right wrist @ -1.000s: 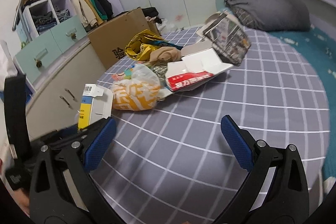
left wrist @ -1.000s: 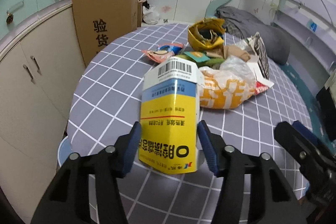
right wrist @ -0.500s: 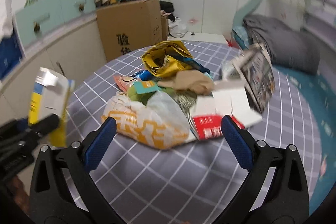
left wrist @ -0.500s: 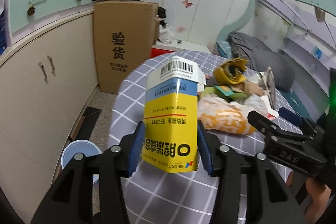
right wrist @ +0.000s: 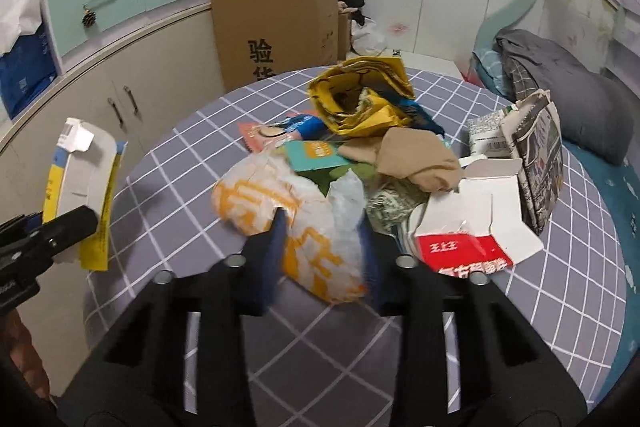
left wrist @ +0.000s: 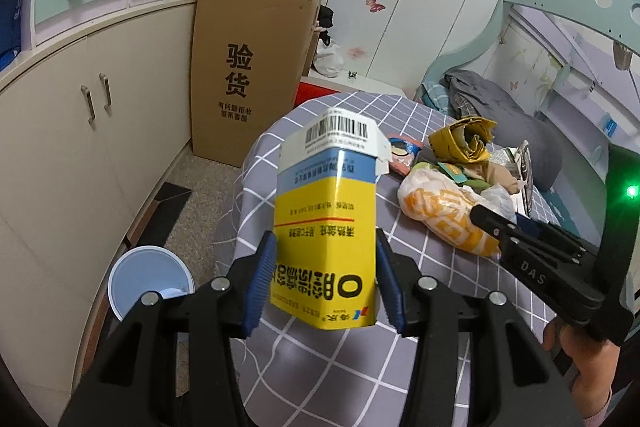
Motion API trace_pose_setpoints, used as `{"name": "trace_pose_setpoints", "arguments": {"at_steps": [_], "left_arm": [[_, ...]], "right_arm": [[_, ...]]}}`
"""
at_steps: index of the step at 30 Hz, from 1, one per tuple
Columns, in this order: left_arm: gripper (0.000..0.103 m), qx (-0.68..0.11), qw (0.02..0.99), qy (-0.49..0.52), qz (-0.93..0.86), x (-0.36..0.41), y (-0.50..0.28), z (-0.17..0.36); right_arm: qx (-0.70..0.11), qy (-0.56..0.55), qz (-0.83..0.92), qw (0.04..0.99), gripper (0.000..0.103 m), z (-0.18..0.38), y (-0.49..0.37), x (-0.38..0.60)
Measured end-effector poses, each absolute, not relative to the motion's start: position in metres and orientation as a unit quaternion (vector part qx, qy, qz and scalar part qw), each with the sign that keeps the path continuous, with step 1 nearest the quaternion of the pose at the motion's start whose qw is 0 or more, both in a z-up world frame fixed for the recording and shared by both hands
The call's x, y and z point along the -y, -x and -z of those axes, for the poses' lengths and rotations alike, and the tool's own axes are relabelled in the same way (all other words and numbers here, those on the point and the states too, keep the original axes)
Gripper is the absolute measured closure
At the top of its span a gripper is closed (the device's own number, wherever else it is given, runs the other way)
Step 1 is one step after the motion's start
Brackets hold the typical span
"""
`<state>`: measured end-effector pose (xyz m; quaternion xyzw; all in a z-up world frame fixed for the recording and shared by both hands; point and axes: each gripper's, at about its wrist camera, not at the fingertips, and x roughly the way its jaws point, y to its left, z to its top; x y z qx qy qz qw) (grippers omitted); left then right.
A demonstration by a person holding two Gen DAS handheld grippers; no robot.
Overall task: Collect trash
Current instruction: 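Grasp the orange-printed plastic bag with the right tool while the left holds the box, then carry both items to the blue wastebasket and open both tools to drop them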
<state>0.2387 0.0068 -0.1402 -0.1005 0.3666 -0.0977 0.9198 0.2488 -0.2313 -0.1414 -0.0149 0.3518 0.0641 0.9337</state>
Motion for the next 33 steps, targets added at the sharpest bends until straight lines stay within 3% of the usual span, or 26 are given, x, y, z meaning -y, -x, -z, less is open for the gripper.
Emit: {"name": "trace_pose_setpoints", "arguments": {"at_steps": [7, 17, 29, 31, 33], "left_arm": [[0.055, -0.360, 0.921, 0.116, 0.092, -0.023, -0.232, 0.139], [0.055, -0.347, 0.925, 0.146, 0.056, -0.070, -0.222, 0.134], [0.055, -0.380, 0.899, 0.191, -0.104, -0.217, -0.223, 0.173], [0.055, -0.391, 0.890, 0.198, -0.130, -0.242, -0.227, 0.185], [0.055, -0.398, 0.882, 0.204, -0.148, -0.260, -0.232, 0.195]], "right_arm": [[-0.327, 0.005, -0.084, 0.941, 0.086, 0.124, -0.226, 0.221], [-0.289, 0.004, -0.146, 0.946, 0.087, 0.092, -0.210, 0.171], [-0.305, 0.020, -0.272, 0.912, 0.086, 0.126, -0.252, 0.008], [-0.306, 0.008, -0.283, 0.909, 0.083, 0.136, -0.263, -0.012], [-0.305, -0.013, -0.299, 0.904, 0.050, 0.152, -0.283, -0.034]]}}
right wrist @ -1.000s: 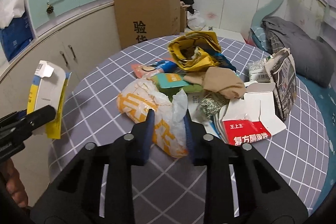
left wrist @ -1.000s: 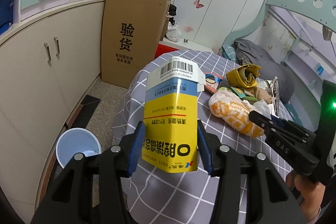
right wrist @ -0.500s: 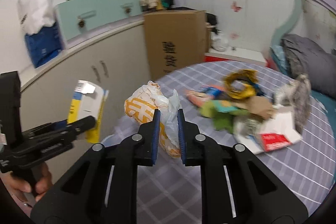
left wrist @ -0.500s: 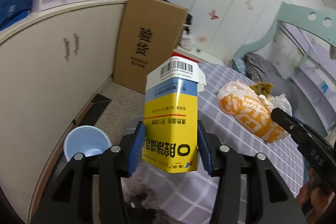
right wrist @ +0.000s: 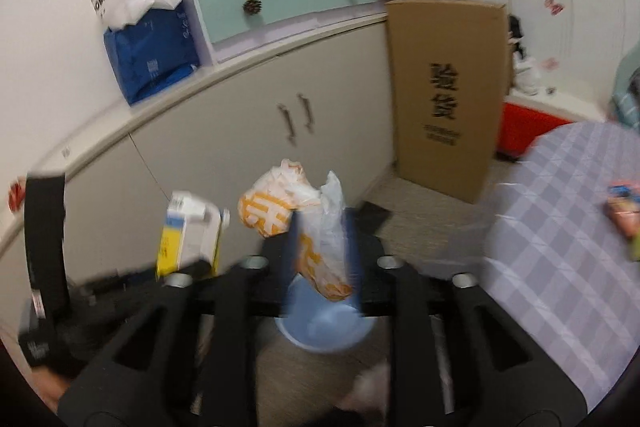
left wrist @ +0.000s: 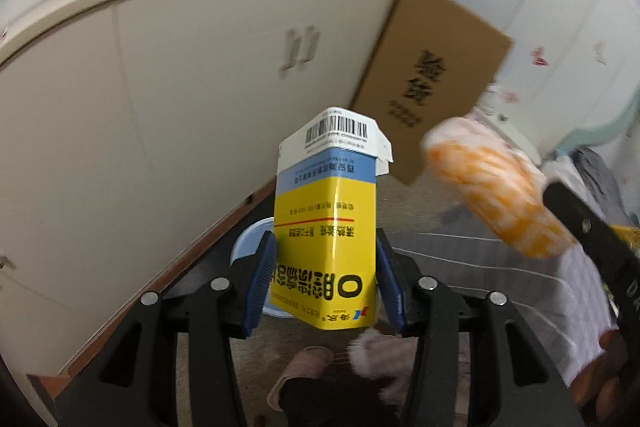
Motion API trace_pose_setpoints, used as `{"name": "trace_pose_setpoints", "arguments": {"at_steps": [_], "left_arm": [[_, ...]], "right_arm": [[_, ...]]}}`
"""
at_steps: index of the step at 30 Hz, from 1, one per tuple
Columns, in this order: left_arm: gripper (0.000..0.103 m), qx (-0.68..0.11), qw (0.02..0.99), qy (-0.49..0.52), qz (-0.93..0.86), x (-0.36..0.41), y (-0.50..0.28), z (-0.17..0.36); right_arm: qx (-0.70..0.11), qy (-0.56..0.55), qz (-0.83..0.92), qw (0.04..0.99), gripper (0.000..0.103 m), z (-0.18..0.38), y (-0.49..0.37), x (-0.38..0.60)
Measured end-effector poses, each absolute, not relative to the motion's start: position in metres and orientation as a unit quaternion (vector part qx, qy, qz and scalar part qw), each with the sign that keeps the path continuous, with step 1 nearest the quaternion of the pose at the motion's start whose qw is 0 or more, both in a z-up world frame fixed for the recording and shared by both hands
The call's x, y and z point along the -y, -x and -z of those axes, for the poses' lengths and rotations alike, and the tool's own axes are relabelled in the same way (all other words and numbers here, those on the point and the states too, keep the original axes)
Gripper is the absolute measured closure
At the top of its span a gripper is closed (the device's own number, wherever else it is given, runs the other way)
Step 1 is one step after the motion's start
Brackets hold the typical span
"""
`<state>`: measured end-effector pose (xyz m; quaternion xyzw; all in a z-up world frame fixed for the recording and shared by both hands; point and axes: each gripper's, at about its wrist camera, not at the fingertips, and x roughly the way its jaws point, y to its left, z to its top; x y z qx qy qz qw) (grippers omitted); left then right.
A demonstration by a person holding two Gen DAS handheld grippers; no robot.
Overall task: Collect trash
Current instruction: 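Carry both items to the blue wastebasket and open both tools to drop them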
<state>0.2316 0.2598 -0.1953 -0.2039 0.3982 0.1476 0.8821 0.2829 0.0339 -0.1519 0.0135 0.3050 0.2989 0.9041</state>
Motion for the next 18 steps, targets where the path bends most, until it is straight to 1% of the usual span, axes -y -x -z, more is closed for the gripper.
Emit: {"name": "trace_pose_setpoints", "arguments": {"at_steps": [1, 3, 5, 9, 13, 18], "left_arm": [[0.055, -0.402, 0.879, 0.205, -0.155, -0.266, -0.235, 0.199], [0.055, -0.412, 0.872, 0.207, -0.166, -0.279, -0.240, 0.209], [0.055, -0.420, 0.866, 0.213, -0.168, -0.288, -0.245, 0.217], [0.055, -0.429, 0.863, 0.209, -0.165, -0.289, -0.250, 0.226], [0.055, -0.436, 0.862, 0.209, -0.150, -0.286, -0.258, 0.231], [0.054, -0.442, 0.862, 0.205, -0.140, -0.279, -0.264, 0.233]], "right_arm": [[-0.308, -0.009, -0.296, 0.904, 0.024, 0.158, -0.287, -0.044], [-0.337, 0.014, -0.283, 0.898, 0.024, 0.178, -0.303, -0.070], [-0.361, 0.015, -0.280, 0.889, 0.024, 0.191, -0.307, -0.079], [-0.375, 0.020, -0.272, 0.886, 0.024, 0.205, -0.304, -0.080], [-0.378, 0.022, -0.253, 0.890, 0.021, 0.209, -0.303, -0.075], [-0.363, 0.030, -0.241, 0.900, 0.019, 0.206, -0.298, -0.067]]}}
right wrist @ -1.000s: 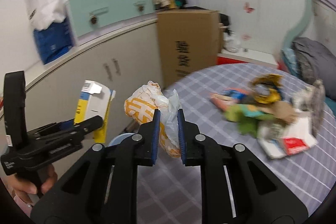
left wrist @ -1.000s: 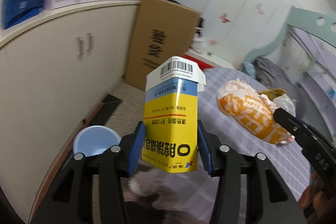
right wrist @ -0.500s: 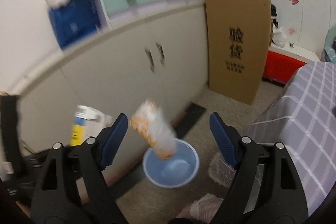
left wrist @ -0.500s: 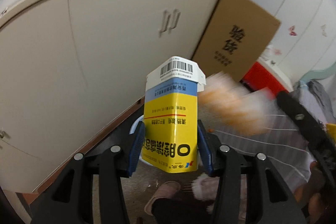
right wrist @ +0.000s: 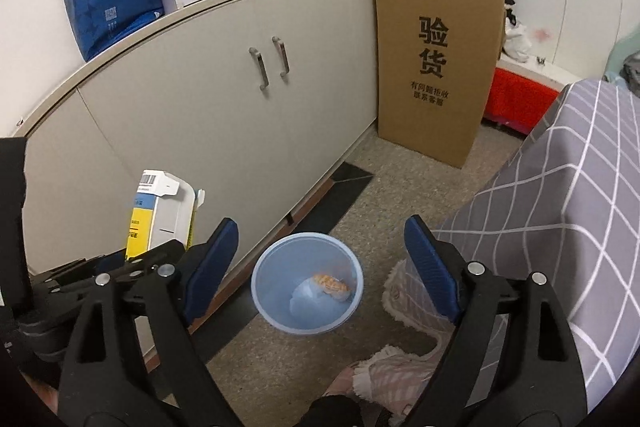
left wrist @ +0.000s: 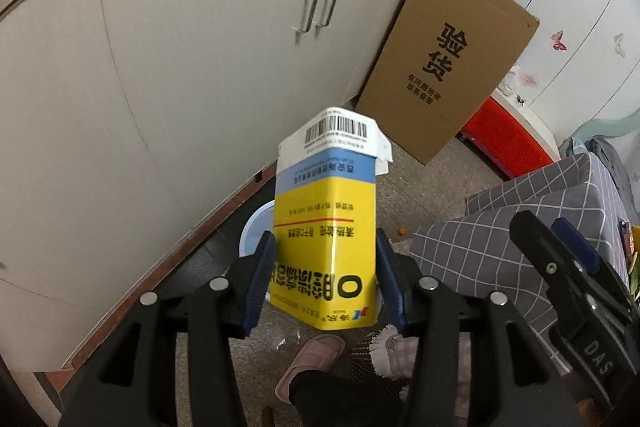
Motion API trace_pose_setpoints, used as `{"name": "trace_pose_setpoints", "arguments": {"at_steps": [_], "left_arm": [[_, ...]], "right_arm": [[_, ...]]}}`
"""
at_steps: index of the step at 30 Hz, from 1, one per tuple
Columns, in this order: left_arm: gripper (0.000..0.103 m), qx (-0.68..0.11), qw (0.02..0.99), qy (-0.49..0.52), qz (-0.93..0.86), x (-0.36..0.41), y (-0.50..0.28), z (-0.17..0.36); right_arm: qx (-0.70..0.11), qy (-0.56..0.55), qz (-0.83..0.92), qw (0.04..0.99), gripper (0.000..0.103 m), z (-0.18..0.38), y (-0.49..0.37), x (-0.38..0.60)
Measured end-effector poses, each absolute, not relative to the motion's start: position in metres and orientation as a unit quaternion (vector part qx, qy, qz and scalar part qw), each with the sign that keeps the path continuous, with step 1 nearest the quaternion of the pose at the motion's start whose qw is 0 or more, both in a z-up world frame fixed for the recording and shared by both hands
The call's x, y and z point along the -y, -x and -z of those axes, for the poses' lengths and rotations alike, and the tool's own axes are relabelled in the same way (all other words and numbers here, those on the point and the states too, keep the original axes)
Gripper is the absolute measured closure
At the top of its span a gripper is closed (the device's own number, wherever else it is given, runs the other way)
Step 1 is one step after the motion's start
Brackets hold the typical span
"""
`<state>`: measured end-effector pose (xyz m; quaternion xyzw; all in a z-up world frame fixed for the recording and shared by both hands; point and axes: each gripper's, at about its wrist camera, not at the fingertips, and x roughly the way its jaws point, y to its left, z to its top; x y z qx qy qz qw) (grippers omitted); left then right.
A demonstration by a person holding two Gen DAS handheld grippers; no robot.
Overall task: Collect trash
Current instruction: 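Carry both items to the blue wastebasket and open both tools to drop them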
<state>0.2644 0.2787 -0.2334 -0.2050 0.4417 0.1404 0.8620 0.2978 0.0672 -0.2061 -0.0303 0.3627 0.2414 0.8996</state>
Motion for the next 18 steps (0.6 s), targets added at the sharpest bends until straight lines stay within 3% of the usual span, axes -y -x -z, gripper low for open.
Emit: {"name": "trace_pose_setpoints", "arguments": {"at_steps": [10, 12, 13, 14, 18], "left_arm": [[0.051, -0.443, 0.868, 0.189, -0.123, -0.273, -0.296, 0.227], [0.036, -0.432, 0.874, 0.189, -0.113, -0.273, -0.303, 0.222], [0.021, -0.430, 0.876, 0.185, -0.116, -0.273, -0.305, 0.220], [0.016, -0.422, 0.879, 0.182, -0.128, -0.273, -0.305, 0.216], [0.016, -0.423, 0.873, 0.194, -0.146, -0.278, -0.302, 0.217]], "right_arm": [[-0.301, 0.002, -0.207, 0.931, 0.017, 0.185, -0.296, -0.048], [-0.294, -0.006, -0.200, 0.935, 0.014, 0.183, -0.296, -0.043], [-0.295, -0.007, -0.197, 0.935, 0.013, 0.182, -0.297, -0.042], [-0.299, -0.007, -0.193, 0.935, 0.013, 0.182, -0.299, -0.040], [-0.303, -0.020, -0.187, 0.934, 0.013, 0.180, -0.301, -0.031]]}}
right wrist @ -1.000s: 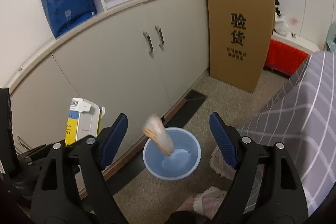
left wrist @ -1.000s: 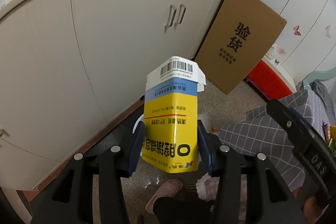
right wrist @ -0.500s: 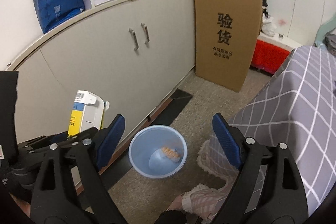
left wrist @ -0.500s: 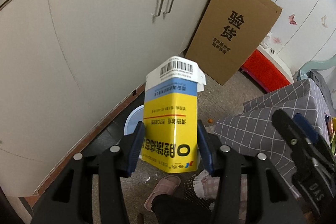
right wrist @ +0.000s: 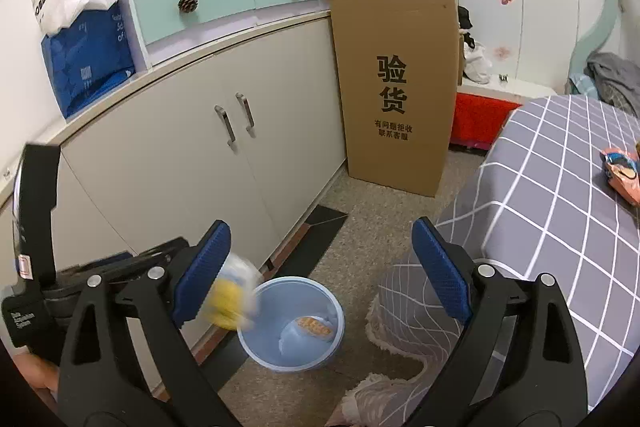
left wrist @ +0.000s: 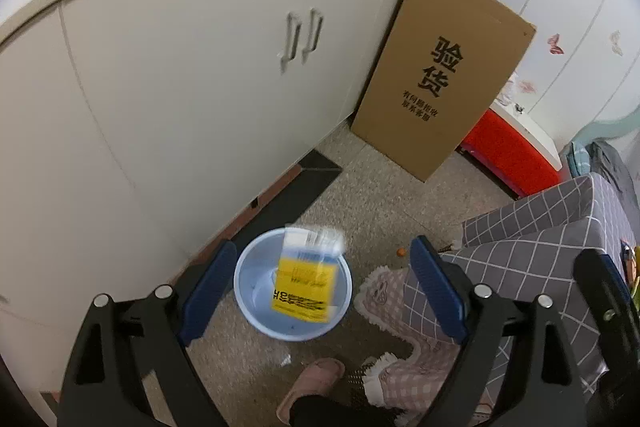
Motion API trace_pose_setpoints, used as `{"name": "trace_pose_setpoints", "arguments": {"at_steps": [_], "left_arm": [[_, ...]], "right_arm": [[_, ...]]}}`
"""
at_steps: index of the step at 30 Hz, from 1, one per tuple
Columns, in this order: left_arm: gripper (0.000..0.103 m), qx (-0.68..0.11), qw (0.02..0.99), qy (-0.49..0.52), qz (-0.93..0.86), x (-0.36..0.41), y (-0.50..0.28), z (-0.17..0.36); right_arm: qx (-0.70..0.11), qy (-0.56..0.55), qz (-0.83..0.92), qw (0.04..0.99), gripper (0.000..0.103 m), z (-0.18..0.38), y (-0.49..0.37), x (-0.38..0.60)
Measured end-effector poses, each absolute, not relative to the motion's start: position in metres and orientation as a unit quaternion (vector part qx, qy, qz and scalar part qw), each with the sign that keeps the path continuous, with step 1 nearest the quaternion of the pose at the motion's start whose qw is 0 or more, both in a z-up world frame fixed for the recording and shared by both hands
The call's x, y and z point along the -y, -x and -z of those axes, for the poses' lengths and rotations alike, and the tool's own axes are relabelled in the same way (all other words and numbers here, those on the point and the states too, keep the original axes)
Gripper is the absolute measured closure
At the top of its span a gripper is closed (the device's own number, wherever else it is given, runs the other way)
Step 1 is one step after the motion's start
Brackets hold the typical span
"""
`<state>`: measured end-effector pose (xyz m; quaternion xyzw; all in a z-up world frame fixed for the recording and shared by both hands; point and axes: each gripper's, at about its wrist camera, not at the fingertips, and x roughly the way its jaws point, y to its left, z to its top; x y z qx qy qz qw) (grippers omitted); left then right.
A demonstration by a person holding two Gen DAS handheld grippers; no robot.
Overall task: Collect trash
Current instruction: 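Carry both items to the blue wastebasket and open both tools to drop them, then return both tools to the table and grasp the yellow wrapper with the left tool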
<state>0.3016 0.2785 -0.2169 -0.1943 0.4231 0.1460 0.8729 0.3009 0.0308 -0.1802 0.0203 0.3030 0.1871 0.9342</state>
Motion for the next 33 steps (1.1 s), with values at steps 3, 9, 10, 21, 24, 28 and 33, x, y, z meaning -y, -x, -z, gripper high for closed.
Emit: {"name": "trace_pose_setpoints", "arguments": {"at_steps": [3, 9, 10, 21, 24, 28, 33], "left_arm": [[0.016, -0.419, 0.870, 0.215, -0.145, -0.280, -0.292, 0.216], [0.016, -0.395, 0.887, 0.199, -0.131, -0.265, -0.270, 0.189], [0.016, -0.387, 0.891, 0.197, -0.128, -0.261, -0.266, 0.182], [0.015, -0.326, 0.927, 0.156, -0.098, -0.198, -0.228, 0.122], [0.015, -0.328, 0.931, 0.138, -0.082, -0.172, -0.224, 0.117], [0.015, -0.330, 0.935, 0.115, -0.055, -0.134, -0.221, 0.111], [0.015, -0.341, 0.936, 0.090, -0.006, -0.081, -0.228, 0.111]], "right_arm": [[-0.304, -0.021, -0.186, 0.934, 0.013, 0.177, -0.299, -0.027], [-0.302, -0.031, -0.192, 0.933, 0.008, 0.165, -0.287, -0.019], [-0.302, -0.033, -0.193, 0.933, 0.007, 0.162, -0.286, -0.018], [-0.224, -0.063, -0.167, 0.958, 0.006, 0.122, -0.241, 0.049], [-0.231, -0.075, -0.159, 0.957, 0.006, 0.120, -0.233, 0.073], [-0.241, -0.086, -0.145, 0.956, 0.006, 0.117, -0.223, 0.110], [-0.253, -0.101, -0.106, 0.956, 0.006, 0.111, -0.214, 0.167]]}}
